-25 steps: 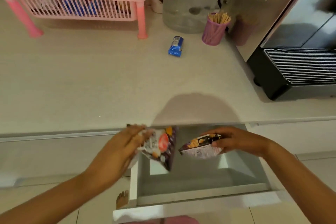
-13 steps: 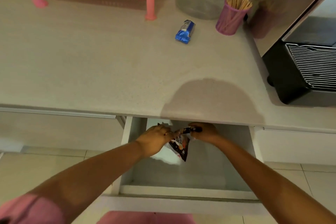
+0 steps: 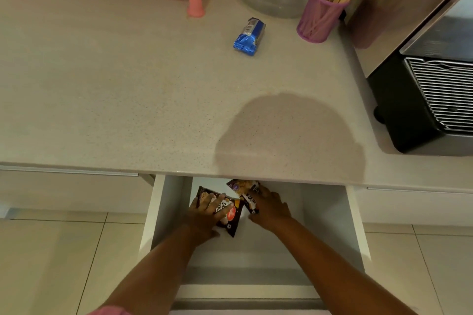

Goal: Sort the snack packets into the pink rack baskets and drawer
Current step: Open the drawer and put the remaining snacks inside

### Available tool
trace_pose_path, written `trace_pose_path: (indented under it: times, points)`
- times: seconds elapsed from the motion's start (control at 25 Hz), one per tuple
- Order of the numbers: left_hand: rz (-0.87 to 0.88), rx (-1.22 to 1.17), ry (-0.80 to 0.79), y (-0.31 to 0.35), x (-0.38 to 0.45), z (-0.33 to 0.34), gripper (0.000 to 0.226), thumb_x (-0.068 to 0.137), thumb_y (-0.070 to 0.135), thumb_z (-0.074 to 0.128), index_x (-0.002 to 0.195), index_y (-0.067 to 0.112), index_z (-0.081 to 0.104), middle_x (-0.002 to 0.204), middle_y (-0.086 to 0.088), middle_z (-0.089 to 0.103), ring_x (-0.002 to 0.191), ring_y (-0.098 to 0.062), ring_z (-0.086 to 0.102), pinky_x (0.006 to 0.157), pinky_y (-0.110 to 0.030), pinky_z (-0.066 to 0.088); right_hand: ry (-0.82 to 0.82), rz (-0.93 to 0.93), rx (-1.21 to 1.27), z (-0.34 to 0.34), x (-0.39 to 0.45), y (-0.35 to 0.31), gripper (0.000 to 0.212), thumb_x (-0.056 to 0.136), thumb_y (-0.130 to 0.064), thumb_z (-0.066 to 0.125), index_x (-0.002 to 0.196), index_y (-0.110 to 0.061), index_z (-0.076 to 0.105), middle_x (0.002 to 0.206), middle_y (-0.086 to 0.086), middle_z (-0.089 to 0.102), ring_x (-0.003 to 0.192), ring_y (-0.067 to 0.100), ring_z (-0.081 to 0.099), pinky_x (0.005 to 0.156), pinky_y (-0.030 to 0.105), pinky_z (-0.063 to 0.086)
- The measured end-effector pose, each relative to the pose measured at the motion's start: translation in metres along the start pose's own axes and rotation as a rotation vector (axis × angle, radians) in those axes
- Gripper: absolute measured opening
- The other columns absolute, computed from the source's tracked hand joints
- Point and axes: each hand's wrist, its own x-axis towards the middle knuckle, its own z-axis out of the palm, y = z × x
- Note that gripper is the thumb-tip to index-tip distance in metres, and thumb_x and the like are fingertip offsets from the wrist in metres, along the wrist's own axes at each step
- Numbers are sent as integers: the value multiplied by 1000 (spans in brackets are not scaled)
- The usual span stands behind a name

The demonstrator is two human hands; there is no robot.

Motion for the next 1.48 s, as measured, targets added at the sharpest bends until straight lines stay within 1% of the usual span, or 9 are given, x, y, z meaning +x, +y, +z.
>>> trace_pose_path:
  times: [0.2,0.28,0.36,0.56,0.68,0.84,0.96,1.2,1.48]
  points:
    - [68,-49,-210,8,2,-40,83,86,52,48,146,28,-3,157,-5,-12,144,-30,-11,116,-51,-3,-5,-48,81,-28,-17,-19,64,89,-41,49,144,-39,16,157,-1,15,141,30,18,115,47,21]
    - [141,-126,-30,17,-11,-74,70,86,45,51,144,19,22,156,-10,14,144,-28,8,117,-43,6,43,-194,228,-53,-41,-31,49,94,-35,43,141,-34,31,149,-1,35,134,21,35,110,30,29]
    - [253,-121,281,20,-37,-102,54,79,45,59,125,20,51,131,-5,57,122,-22,52,103,-31,41,-7,-320,321,-83,-76,-36,41,96,-34,41,137,-31,41,144,-4,45,128,12,43,106,22,31]
    - [258,-237,666,-16,-87,-176,35,82,37,48,111,21,56,97,4,71,82,-10,68,63,-23,57,-126,-468,557,-170,-136,-53,42,80,-56,48,119,-43,55,125,-13,59,111,3,58,96,24,46]
    - [5,-233,775,-65,-84,-204,45,86,40,39,118,14,57,108,-5,69,94,-21,67,76,-32,56,155,-430,558,-207,-118,-74,27,90,-38,50,117,-37,54,123,-3,61,106,14,60,99,35,45]
    - [-424,-174,561,-108,-69,-189,82,80,66,-5,145,23,19,153,1,28,141,-21,24,112,-40,27,517,-378,492,-248,-67,-101,40,89,-32,56,129,-28,50,132,3,51,101,10,54,78,16,41]
    - [-474,-172,550,-112,-60,-175,78,82,65,-4,144,25,21,153,3,27,142,-20,22,113,-40,23,689,-287,429,-286,-15,-115,48,89,-32,56,135,-24,43,136,15,46,117,26,52,95,29,40]
    - [-488,-150,559,-114,-58,-173,70,86,61,6,142,25,28,152,2,31,141,-21,25,111,-41,25,559,18,261,-310,54,-133,60,90,-51,45,143,-33,24,152,20,13,128,42,34,106,41,33]
    - [-472,-157,560,-115,-57,-171,63,90,58,14,143,26,24,153,3,27,142,-20,20,112,-40,20,666,-71,214,-300,35,-124,41,93,-40,46,128,-20,52,137,19,42,115,35,49,95,35,41]
